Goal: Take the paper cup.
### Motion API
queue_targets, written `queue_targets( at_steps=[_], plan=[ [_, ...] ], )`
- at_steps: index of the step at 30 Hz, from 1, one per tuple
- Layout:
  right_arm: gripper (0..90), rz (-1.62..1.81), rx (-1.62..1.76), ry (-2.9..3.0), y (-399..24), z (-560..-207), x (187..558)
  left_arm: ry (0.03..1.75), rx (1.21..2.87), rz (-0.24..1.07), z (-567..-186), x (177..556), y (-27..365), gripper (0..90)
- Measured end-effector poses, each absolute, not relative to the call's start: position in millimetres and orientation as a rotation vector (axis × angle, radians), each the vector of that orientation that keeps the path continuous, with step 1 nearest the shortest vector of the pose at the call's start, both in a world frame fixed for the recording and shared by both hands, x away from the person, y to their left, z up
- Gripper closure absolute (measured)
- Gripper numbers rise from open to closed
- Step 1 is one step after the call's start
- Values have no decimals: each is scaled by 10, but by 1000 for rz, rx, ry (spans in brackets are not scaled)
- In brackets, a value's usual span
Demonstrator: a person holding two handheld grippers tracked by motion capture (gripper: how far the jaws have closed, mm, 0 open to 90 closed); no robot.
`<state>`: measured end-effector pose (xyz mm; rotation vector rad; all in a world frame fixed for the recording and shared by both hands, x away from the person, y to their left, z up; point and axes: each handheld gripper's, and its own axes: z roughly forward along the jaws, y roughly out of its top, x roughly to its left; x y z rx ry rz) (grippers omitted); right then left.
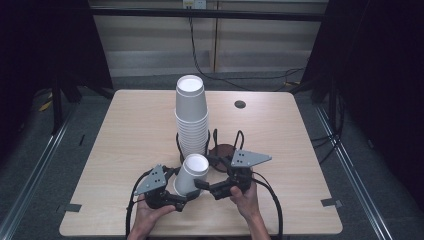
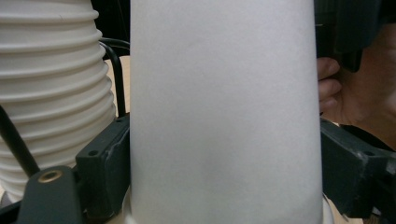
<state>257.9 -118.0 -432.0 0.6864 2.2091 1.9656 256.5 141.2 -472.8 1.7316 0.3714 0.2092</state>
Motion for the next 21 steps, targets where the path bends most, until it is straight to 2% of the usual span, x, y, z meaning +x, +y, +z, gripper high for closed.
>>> queue_targets(
  at_steps=[21],
  plan=[
    [137, 1756, 681, 2269, -1392, -4350, 2487, 342, 1886, 238, -4617, 2604, 1428, 162]
  ],
)
